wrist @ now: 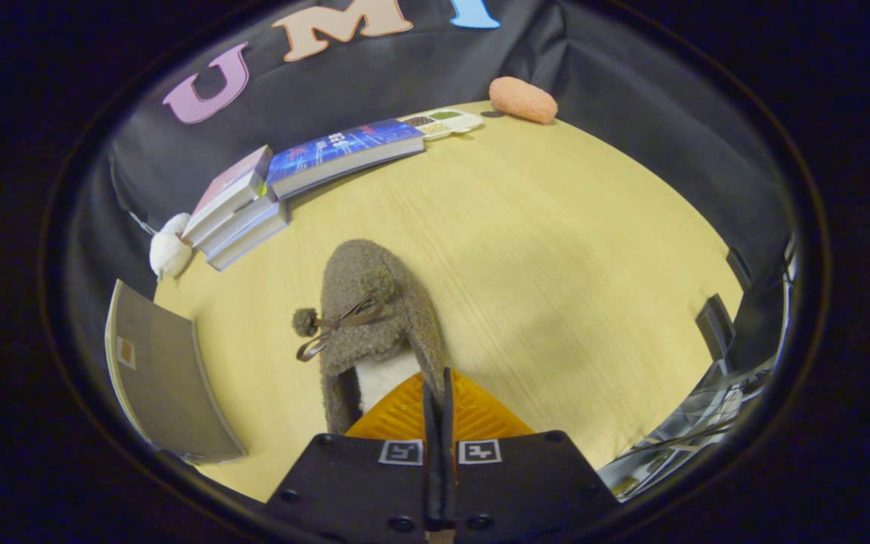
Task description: Open the storage box then place both shoes into the box .Put the left shoe in first, then the right shoe, with the right side of both shoes facing outward in a uniform manner.
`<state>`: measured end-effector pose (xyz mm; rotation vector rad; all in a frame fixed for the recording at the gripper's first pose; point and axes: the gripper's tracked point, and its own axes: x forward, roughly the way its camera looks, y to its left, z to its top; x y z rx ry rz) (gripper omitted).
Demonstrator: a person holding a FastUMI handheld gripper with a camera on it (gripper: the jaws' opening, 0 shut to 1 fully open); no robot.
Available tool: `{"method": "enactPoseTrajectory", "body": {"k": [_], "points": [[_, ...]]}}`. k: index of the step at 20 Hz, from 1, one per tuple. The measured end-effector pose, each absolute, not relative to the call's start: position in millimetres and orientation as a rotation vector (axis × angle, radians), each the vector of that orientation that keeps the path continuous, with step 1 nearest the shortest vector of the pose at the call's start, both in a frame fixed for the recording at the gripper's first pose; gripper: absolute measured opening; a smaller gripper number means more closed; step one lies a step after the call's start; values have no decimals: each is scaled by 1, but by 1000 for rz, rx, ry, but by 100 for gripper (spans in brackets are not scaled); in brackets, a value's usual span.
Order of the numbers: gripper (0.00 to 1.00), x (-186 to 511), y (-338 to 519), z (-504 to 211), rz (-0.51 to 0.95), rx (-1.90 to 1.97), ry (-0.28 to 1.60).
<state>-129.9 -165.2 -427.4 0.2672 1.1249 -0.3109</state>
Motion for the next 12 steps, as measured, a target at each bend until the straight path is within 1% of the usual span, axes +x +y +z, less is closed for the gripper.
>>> {"method": "enactPoseTrajectory", "body": {"k": [2,6,12], "points": [[3,-121,-154,-413,-294,281,1097],[3,-92,-107,-370,-216,333,1039],[3,-54,-1,-298,-41,407,959]]}}
